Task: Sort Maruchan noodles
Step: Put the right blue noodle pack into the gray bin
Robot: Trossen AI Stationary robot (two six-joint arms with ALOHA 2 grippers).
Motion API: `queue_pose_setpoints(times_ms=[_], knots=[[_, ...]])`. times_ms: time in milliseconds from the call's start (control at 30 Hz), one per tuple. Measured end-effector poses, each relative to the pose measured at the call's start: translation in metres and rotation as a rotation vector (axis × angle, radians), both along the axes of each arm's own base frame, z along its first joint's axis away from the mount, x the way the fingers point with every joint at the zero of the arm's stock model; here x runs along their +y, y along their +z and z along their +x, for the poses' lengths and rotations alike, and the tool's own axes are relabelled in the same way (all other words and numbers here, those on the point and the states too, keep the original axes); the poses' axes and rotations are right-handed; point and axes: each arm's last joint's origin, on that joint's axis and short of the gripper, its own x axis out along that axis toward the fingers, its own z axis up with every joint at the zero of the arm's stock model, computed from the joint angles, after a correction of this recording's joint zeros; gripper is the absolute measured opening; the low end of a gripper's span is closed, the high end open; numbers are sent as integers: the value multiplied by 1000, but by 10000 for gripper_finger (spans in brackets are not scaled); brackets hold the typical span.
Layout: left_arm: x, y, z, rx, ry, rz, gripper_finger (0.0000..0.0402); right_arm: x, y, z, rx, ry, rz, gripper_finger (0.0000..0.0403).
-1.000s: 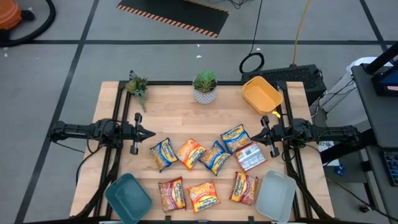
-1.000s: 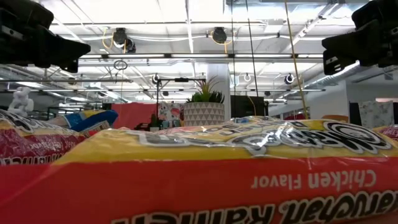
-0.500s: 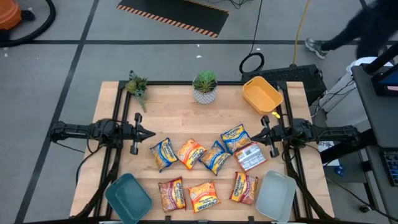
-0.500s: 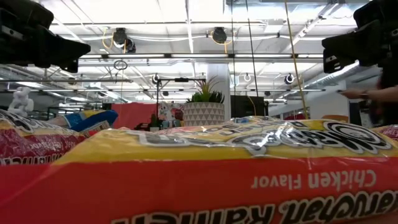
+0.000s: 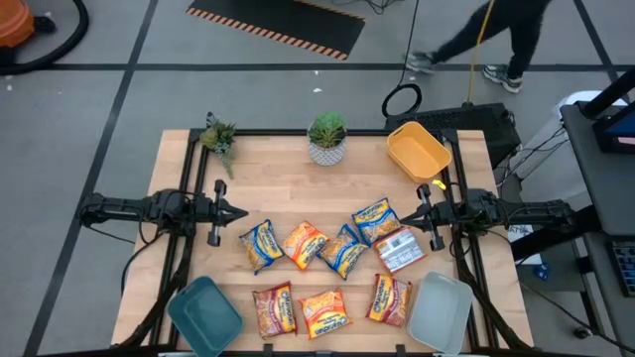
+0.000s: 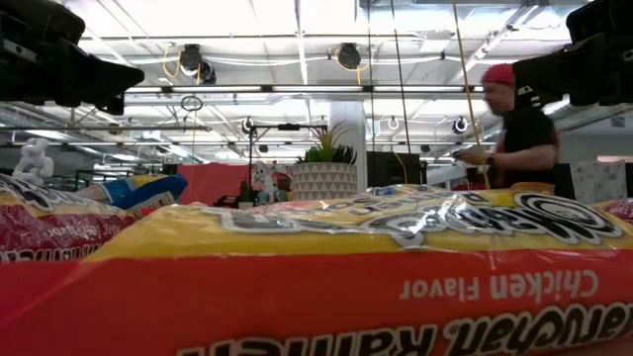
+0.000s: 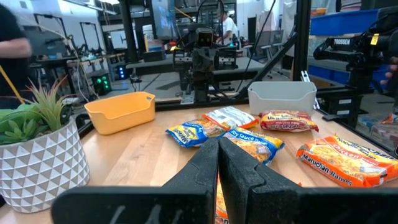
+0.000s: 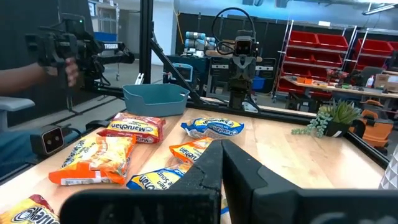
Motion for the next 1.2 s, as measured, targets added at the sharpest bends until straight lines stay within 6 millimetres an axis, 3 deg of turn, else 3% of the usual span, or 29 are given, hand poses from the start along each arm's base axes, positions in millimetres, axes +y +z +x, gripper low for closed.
queue_pose_setpoints(times_ms=[167,600,700,800,1033,1200], knots=[[0,5,0,-49,-1,-4,19,-1,8,0,-80,-43,1,0],[0,7,0,-68,-6,-58,19,-1,25,-3,-221,-16,214,0],[0,7,0,-67,-7,-59,19,0,24,-1,-167,31,288,0],[0,7,-1,-68,-8,-66,19,4,44,0,-175,82,323,0],[0,7,-1,-64,-13,-131,19,15,77,28,-6,5,382,0],[0,8,-1,-70,-17,-172,19,30,104,56,169,-64,303,0]])
